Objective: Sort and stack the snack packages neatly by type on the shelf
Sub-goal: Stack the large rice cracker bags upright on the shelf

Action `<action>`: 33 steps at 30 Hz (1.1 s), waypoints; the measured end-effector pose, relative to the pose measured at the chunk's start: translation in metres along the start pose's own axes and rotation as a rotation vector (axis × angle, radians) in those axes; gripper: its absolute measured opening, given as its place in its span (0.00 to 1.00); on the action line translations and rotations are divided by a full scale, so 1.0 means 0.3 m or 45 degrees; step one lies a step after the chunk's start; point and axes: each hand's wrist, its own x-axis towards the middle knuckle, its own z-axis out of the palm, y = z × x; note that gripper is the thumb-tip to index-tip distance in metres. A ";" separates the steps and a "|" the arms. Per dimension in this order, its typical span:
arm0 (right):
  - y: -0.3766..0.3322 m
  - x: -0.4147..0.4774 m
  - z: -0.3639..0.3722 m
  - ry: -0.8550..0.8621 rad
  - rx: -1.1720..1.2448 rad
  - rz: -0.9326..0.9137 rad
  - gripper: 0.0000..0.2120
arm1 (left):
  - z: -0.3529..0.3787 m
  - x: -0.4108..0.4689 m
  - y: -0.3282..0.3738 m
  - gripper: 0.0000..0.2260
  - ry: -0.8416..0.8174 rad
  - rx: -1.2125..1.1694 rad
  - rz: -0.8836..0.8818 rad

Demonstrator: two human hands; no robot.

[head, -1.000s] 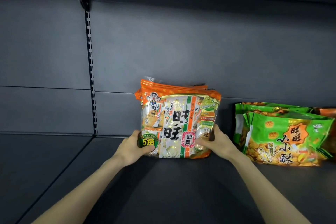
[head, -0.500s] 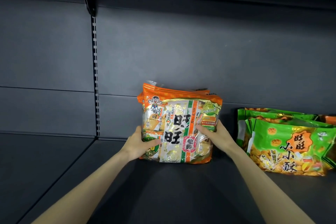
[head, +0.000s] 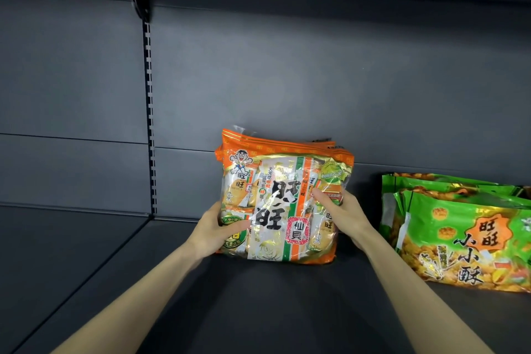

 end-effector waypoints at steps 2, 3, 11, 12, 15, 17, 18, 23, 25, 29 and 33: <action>-0.003 0.002 0.002 0.024 0.016 -0.019 0.08 | -0.003 -0.006 0.007 0.20 0.021 -0.038 0.021; -0.005 0.003 0.004 0.035 0.024 -0.028 0.09 | -0.006 -0.010 0.011 0.20 0.030 -0.054 0.030; -0.023 0.001 0.089 0.035 0.074 -0.096 0.10 | -0.075 -0.062 -0.008 0.17 0.130 -0.126 0.049; -0.024 -0.004 0.105 0.026 0.084 -0.102 0.10 | -0.092 -0.068 -0.013 0.17 0.139 -0.136 0.042; -0.031 -0.014 0.155 0.022 0.099 -0.127 0.09 | -0.150 -0.078 -0.029 0.16 0.143 -0.150 0.026; -0.043 -0.011 0.186 0.023 0.098 -0.137 0.09 | -0.186 -0.078 -0.033 0.17 0.135 -0.146 0.018; -0.050 -0.008 0.199 0.017 0.087 -0.137 0.09 | -0.202 -0.075 -0.036 0.18 0.127 -0.141 0.017; -0.056 0.011 0.263 -0.019 -0.006 -0.133 0.20 | -0.270 -0.046 -0.050 0.25 0.048 -0.097 0.033; -0.051 0.018 0.281 -0.008 -0.022 -0.115 0.22 | -0.283 -0.040 -0.062 0.28 0.026 -0.070 0.044; -0.051 0.018 0.301 -0.015 -0.059 -0.083 0.22 | -0.306 -0.022 -0.062 0.31 -0.078 0.013 0.086; -0.055 0.024 0.325 0.041 -0.080 -0.180 0.14 | -0.319 -0.011 -0.066 0.33 -0.134 0.007 0.137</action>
